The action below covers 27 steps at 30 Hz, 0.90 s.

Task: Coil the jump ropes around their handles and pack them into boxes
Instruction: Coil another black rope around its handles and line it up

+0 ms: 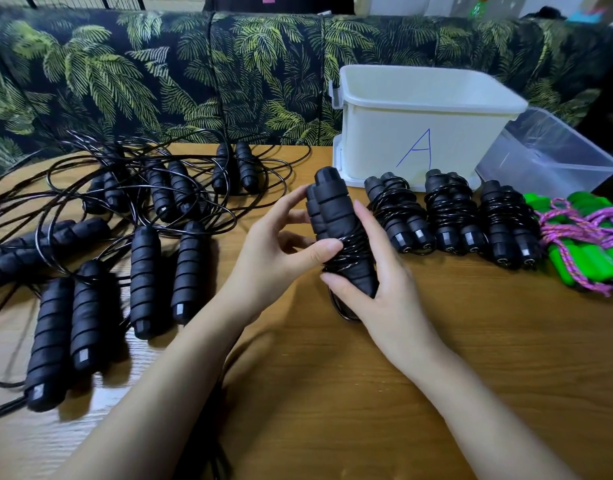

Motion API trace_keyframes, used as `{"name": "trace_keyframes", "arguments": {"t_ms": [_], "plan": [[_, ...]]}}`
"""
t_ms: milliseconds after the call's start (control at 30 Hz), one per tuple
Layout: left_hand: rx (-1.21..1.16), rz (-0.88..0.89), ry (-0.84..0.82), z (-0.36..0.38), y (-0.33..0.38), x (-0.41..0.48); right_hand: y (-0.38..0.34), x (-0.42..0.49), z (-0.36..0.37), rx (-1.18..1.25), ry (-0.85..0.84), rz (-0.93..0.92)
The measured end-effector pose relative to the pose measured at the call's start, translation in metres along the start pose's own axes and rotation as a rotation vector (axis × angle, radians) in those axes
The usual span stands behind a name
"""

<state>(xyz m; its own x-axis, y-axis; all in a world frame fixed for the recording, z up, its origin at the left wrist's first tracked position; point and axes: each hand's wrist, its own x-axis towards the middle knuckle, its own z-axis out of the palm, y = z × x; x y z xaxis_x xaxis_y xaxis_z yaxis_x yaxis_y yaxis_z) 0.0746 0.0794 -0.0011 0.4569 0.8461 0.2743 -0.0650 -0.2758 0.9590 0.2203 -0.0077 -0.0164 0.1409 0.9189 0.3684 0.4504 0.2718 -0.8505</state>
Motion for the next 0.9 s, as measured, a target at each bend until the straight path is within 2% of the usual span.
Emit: {"name": "trace_keyframes", "arguments": {"t_ms": [167,400,500,633,767,900], "plan": [[0.070,0.017,-0.063,-0.008,0.003,0.000,0.000,0.001,-0.008,0.011,-0.031,0.014],[0.263,0.115,0.005,-0.010,0.001,0.000,-0.001,0.000,-0.013,0.122,-0.090,0.064],[0.189,0.094,0.051,-0.010,0.001,-0.001,-0.002,-0.001,-0.012,0.148,-0.107,0.076],[0.010,0.023,0.008,-0.010,0.002,0.000,0.001,0.001,-0.013,0.189,-0.073,0.052],[-0.079,-0.006,0.053,-0.010,0.005,0.000,0.002,0.002,-0.010,0.076,0.048,-0.027],[-0.018,0.001,0.154,0.001,0.005,-0.003,0.006,0.001,-0.002,-0.236,0.119,-0.168]]}}
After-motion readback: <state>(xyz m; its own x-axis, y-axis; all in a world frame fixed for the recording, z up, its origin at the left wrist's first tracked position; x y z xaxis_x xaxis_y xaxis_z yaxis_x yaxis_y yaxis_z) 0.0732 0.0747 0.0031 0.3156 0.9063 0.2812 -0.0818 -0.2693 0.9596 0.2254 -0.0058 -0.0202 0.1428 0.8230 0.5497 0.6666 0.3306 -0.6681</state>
